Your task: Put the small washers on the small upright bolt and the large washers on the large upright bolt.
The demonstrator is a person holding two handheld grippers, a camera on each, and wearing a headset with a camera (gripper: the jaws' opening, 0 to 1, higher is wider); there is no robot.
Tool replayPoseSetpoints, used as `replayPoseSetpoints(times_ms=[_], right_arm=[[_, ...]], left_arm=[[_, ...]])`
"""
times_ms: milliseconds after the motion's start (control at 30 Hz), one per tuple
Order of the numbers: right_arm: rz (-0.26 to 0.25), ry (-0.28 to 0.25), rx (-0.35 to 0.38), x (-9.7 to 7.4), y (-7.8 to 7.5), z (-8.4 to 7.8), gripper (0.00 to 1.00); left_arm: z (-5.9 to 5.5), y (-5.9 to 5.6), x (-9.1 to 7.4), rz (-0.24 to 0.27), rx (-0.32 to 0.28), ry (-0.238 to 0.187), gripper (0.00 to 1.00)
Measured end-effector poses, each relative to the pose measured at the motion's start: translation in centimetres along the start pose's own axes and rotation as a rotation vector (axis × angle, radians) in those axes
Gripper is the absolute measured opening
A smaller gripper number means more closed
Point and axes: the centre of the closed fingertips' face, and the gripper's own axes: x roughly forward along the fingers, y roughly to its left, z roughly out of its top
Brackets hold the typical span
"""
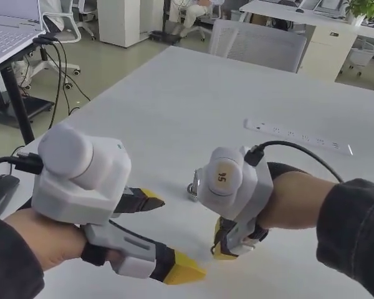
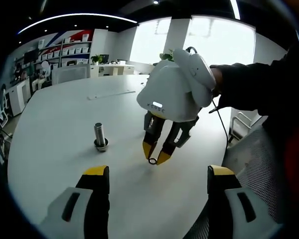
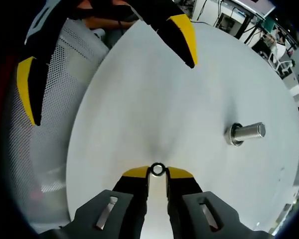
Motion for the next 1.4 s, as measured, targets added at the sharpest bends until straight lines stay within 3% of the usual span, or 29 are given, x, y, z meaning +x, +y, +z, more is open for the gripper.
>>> replayPoseSetpoints(times_ms=[1100, 1400], right_arm=[[-0.052, 0.017, 0.200, -2.9, 1.0, -9.2, 0.14], [-0.077, 0.004, 0.247, -3.8, 0.6, -10.5, 0.14]], left_arm=[[-0.3, -0.2, 0.3, -0.009, 0.004, 0.015, 0.80], [-0.5, -0.3, 0.3, -0.008, 0.006, 0.020, 0.80]])
